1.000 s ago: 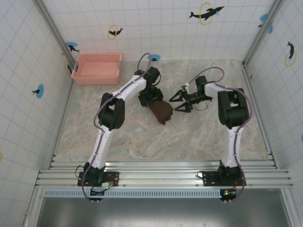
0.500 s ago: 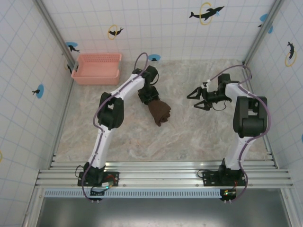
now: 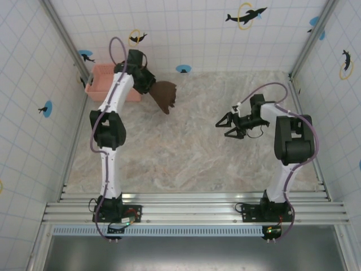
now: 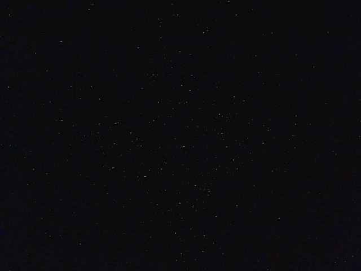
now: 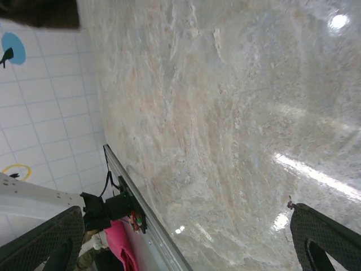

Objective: Roll up the long pants

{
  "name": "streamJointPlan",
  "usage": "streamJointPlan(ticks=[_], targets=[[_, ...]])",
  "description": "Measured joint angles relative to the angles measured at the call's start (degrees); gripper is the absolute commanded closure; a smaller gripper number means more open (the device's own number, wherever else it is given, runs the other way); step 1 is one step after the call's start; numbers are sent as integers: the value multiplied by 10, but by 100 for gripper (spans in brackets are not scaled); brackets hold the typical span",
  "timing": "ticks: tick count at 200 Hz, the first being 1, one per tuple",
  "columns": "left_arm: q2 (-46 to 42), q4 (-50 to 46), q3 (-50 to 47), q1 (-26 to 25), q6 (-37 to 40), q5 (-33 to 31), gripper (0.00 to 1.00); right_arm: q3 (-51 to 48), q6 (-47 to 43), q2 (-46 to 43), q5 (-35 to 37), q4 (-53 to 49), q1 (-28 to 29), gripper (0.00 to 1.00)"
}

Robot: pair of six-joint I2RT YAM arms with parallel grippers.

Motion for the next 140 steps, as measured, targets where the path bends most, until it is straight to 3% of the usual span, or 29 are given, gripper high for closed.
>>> streamJointPlan(ticks=[95, 140], targets=[[2, 224, 35, 119, -83, 34, 100, 11, -12, 7, -3, -21, 50, 3], [66, 298, 49, 174, -125, 32, 100, 70, -1, 30, -2, -28, 96, 3]])
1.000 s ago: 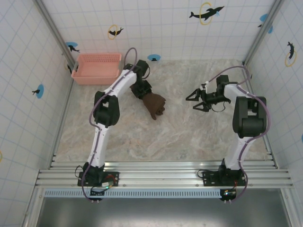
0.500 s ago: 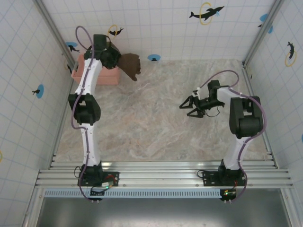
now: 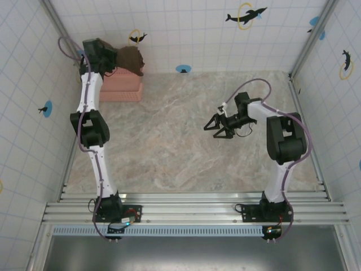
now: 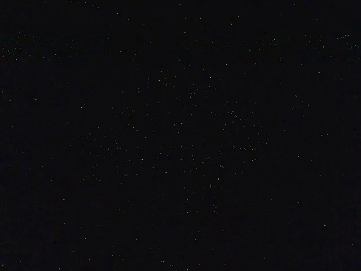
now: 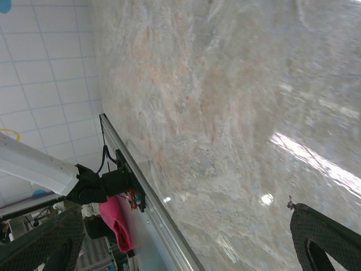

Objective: Roll up the long pants

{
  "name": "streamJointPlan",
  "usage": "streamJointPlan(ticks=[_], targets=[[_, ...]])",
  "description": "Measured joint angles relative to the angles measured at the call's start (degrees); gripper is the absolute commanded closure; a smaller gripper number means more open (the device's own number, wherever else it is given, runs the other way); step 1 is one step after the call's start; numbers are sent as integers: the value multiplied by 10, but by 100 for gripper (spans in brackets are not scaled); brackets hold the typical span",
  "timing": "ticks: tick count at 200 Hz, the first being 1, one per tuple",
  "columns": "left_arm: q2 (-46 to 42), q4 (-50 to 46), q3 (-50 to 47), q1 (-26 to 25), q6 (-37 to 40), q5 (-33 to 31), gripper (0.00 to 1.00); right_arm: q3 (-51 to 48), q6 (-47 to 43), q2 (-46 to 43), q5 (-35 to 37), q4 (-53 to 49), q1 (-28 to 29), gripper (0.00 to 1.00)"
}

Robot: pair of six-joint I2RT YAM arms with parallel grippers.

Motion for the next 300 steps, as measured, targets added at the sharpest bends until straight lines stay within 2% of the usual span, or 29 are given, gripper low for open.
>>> streamJointPlan(ticks=[35, 75, 96, 103, 113, 115, 116, 118, 119, 121, 124, 151, 196, 218, 253, 300], targets=[[66, 13, -5, 23, -9, 3, 100, 43, 21, 26, 6, -2, 15, 3], [101, 38, -63, 28, -23, 33, 99, 70, 49, 39, 29, -2, 21, 3], [119, 52, -69, 30, -31, 49, 69, 82, 60, 43, 41, -2, 33, 3], [126, 58, -72, 31, -37, 56, 62, 85, 63, 45, 44, -2, 38, 3], [132, 78, -78, 34, -48, 74, 57, 90, 68, 49, 48, -2, 45, 3], [132, 79, -78, 34, -49, 76, 49, 90, 69, 50, 49, -2, 47, 3], [132, 81, -78, 35, -50, 78, 41, 90, 70, 50, 50, -2, 47, 3], [133, 83, -78, 36, -52, 79, 16, 91, 70, 50, 50, -2, 49, 3], [133, 83, -78, 36, -53, 80, 10, 91, 71, 51, 50, -1, 50, 3], [133, 85, -78, 37, -55, 82, 4, 92, 71, 52, 51, -1, 51, 3], [133, 87, -78, 37, -55, 86, 3, 93, 73, 53, 51, -1, 52, 3], [136, 81, -50, 41, -62, 97, 3, 100, 84, 65, 58, 4, 66, 3], [131, -30, 27, 41, -52, 87, 3, 122, 96, 82, 62, 17, 70, 3], [102, -113, 23, 42, -40, 67, 3, 134, 99, 88, 62, 28, 70, 3], [26, -192, -57, 49, -39, 59, 3, 149, 102, 101, 58, 43, 70, 3], [-18, -270, -36, 65, -13, 44, 3, 167, 94, 104, 50, 45, 65, 3]])
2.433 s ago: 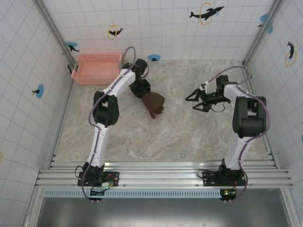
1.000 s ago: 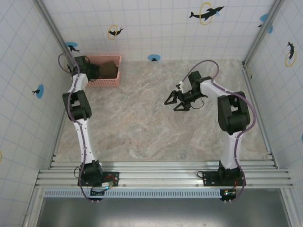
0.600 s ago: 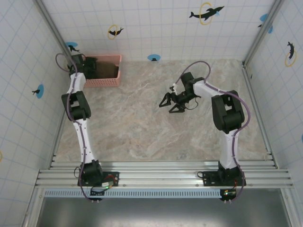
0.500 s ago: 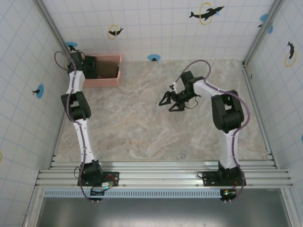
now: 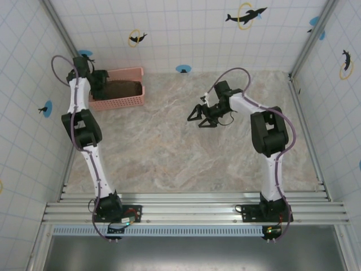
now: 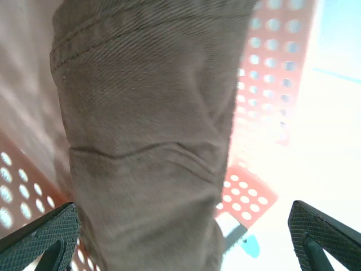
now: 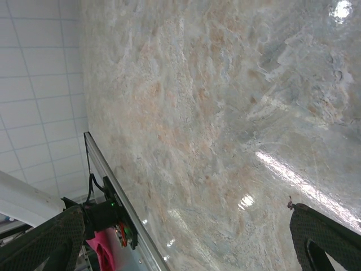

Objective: Roll up the long pants

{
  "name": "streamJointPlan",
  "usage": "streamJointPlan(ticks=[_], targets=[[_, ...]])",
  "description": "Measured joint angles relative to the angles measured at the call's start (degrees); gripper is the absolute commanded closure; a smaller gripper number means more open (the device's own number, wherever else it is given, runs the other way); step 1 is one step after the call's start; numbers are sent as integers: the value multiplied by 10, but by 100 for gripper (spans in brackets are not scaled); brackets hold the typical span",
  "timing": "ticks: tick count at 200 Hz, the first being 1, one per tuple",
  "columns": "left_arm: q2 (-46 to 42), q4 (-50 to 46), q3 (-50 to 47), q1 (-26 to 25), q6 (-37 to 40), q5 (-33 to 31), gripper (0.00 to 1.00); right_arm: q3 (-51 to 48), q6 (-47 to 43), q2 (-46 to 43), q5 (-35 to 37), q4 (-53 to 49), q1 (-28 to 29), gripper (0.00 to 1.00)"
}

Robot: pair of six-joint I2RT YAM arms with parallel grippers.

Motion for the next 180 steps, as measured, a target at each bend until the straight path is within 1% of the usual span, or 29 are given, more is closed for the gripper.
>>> streamJointPlan(ticks=[34, 50, 63, 77, 91, 111, 124, 135, 144, 156, 168, 180], targets=[[-53, -6, 25, 20, 16, 16, 3, 13, -18, 0, -14, -2, -17, 3], [-77, -7, 29, 27, 42, 27, 3, 14, -30, 0, -19, -6, -27, 3], [-103, -6, 14, 28, 83, 29, 3, 14, -43, 0, -19, -12, -35, 3], [-161, -2, -50, 25, 158, 24, 3, 9, -60, -9, -14, -15, -43, 3], [-257, 21, -179, 17, 255, 3, 3, -17, -85, -40, 10, -16, -58, 3], [-452, 110, -459, -7, 391, -34, 3, -82, -122, -117, 67, -15, -93, 3], [-593, 211, -670, -45, 488, -70, 3, -144, -144, -184, 119, 5, -123, 3], [-678, 288, -821, -89, 558, -96, 3, -204, -154, -242, 161, 33, -149, 3], [-715, 344, -919, -120, 603, -107, 3, -254, -158, -283, 193, 60, -166, 3], [-721, 431, -1025, -138, 648, -127, 3, -323, -158, -329, 236, 108, -181, 3], [-704, 506, -1102, -140, 684, -150, 3, -388, -157, -363, 273, 160, -187, 3], [-688, 565, -1147, -140, 712, -166, 2, -459, -157, -397, 312, 230, -187, 3]])
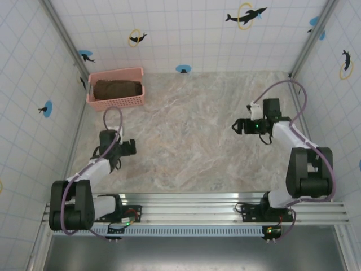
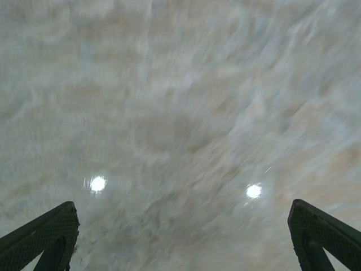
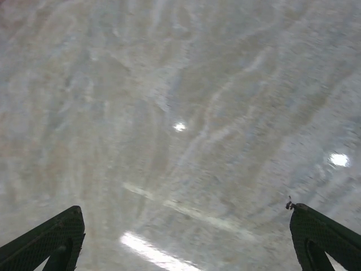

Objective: Roll up the long pants

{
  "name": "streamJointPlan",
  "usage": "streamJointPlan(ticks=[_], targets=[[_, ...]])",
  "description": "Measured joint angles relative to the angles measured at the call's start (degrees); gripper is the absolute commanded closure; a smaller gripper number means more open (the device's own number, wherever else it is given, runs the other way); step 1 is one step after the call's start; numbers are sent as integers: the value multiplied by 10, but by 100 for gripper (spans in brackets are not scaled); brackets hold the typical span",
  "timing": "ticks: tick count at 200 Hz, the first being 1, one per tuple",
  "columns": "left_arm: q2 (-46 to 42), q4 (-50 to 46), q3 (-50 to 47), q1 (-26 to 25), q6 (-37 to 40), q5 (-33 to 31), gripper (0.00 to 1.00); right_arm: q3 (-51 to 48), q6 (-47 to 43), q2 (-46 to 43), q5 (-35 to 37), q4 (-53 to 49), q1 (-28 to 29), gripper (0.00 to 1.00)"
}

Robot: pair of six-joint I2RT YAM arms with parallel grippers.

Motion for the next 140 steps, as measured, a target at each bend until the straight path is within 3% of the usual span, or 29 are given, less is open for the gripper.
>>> streamJointPlan(ticks=[40, 77, 119, 140], targets=[[99, 186, 23, -18, 91, 5, 3, -170, -75, -97, 107, 217, 22, 3], [161, 330, 23, -91, 166, 1, 3, -226, -91, -43, 121, 431, 23, 3], [168, 351, 17, -88, 188, -3, 2, -265, -92, 29, 146, 587, 29, 3], [167, 353, 17, -88, 188, -5, 3, -267, -92, 31, 169, 598, 35, 3]])
